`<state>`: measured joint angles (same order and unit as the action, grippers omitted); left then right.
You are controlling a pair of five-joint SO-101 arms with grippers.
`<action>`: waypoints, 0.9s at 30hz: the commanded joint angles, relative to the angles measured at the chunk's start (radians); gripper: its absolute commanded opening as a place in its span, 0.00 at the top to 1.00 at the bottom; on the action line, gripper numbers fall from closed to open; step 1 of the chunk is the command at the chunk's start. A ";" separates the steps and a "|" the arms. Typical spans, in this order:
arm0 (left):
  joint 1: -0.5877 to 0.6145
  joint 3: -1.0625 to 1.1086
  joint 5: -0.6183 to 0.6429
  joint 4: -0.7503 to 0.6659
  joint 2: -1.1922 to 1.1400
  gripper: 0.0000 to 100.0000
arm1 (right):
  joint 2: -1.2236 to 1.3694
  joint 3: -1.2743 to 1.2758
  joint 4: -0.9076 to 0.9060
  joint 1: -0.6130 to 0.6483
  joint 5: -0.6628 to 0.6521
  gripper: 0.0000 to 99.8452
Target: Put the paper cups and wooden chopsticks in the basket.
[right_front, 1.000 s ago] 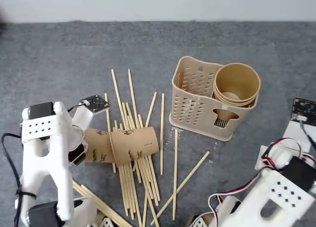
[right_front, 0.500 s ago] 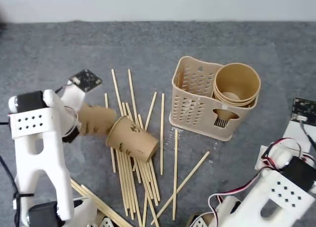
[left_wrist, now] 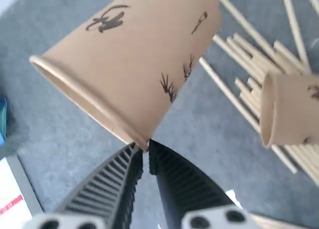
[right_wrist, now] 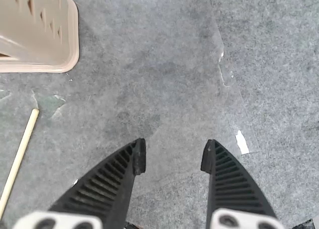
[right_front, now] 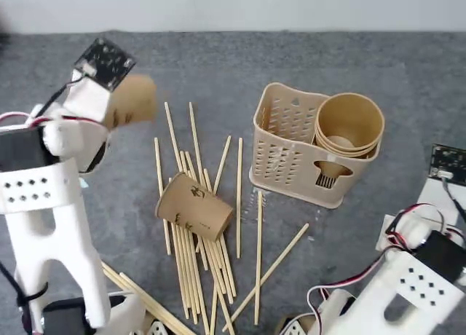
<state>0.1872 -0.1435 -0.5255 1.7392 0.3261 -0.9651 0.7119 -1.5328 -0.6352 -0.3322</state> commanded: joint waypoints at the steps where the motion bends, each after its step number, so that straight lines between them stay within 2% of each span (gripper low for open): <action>1: -0.126 -0.116 0.066 0.015 0.015 0.99 | -0.081 -0.014 -0.008 0.008 -0.009 0.80; 4: -0.245 -0.177 0.095 0.014 0.015 0.99 | -0.179 -0.012 -0.010 0.004 -0.009 0.80; 8: -0.414 -0.248 0.114 0.012 0.015 0.99 | -0.326 -0.011 -0.005 -0.070 -0.017 0.80; 11: -0.523 -0.289 0.114 -0.014 0.006 0.99 | -0.403 -0.009 -0.008 -0.127 -0.106 0.80; 18: -0.700 -0.292 0.112 -0.169 0.002 0.99 | -0.455 -0.006 -0.001 -0.242 -0.157 0.80; 22: -0.775 -0.297 0.107 -0.212 -0.043 0.99 | -0.455 -0.006 -0.008 -0.243 -0.158 0.80; 27: -0.825 -0.300 0.037 -0.212 -0.167 0.99 | -0.461 -0.005 -0.008 -0.243 -0.158 0.80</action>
<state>-0.6153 -0.4012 -0.4534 1.5535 0.2018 -1.4162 0.7119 -1.5328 -0.8654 -0.4795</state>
